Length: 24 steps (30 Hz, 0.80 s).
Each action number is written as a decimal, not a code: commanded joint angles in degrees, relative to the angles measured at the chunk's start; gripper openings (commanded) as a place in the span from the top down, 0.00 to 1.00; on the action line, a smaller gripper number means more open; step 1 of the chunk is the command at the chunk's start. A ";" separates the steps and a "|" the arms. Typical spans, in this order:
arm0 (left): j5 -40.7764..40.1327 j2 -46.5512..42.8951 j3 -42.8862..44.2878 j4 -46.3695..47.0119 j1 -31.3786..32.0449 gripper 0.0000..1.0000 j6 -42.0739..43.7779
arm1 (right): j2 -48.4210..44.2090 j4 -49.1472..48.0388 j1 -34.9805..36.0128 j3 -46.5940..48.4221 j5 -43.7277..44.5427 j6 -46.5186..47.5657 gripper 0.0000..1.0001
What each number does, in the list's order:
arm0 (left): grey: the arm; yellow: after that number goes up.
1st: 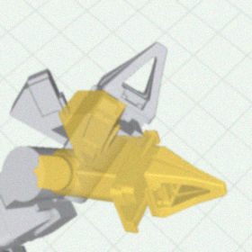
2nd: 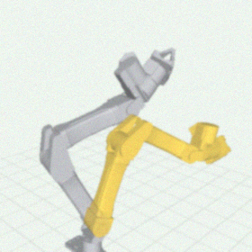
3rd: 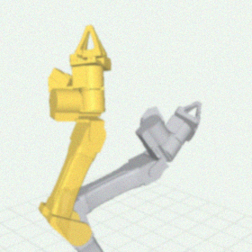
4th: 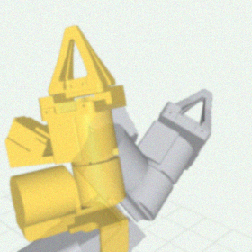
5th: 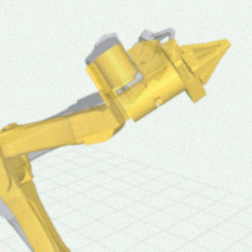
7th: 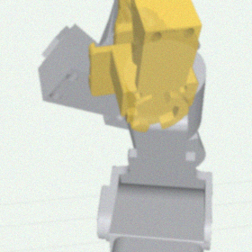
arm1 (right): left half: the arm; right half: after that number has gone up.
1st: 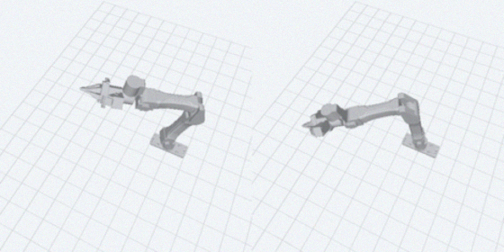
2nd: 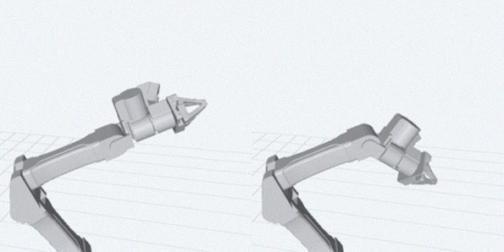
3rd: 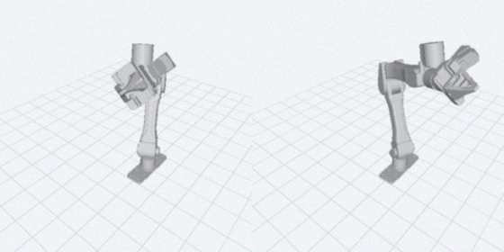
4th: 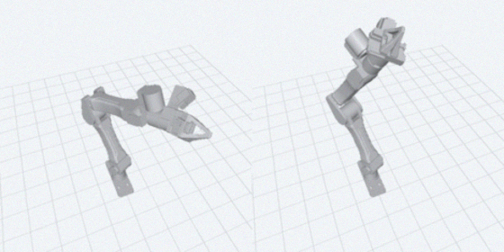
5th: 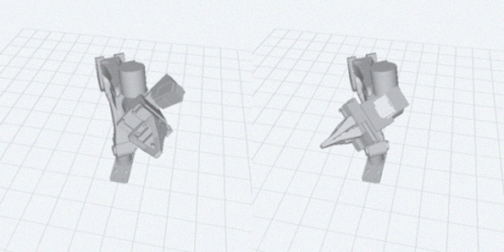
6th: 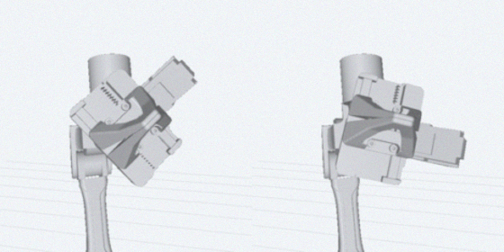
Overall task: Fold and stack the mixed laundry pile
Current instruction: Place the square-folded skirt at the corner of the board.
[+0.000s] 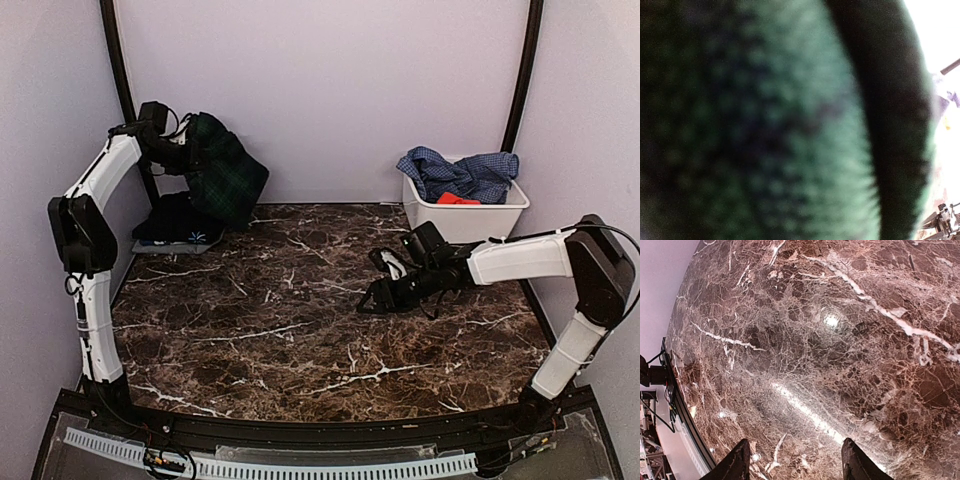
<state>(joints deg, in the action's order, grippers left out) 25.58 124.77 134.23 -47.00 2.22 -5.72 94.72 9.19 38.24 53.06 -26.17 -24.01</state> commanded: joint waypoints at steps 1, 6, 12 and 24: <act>9.24 1.96 1.99 1.60 -6.72 1.00 1.32 | 1.85 -0.09 -0.27 2.38 -1.22 1.02 0.41; 10.66 6.59 3.39 2.58 -12.29 1.00 2.15 | 3.06 0.59 -0.27 3.72 -1.58 1.33 0.42; 8.20 14.96 6.96 1.61 -15.53 0.99 2.94 | 4.54 1.69 -0.27 5.45 -2.20 1.69 0.43; -21.38 15.39 11.04 -3.01 -16.74 0.56 1.90 | 5.07 2.04 -0.27 6.82 -3.09 1.25 0.43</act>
<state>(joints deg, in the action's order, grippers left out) 18.55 143.59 143.46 -48.58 -13.72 -3.77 99.81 11.00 38.24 58.19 -28.42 -22.98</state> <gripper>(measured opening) 0.368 0.569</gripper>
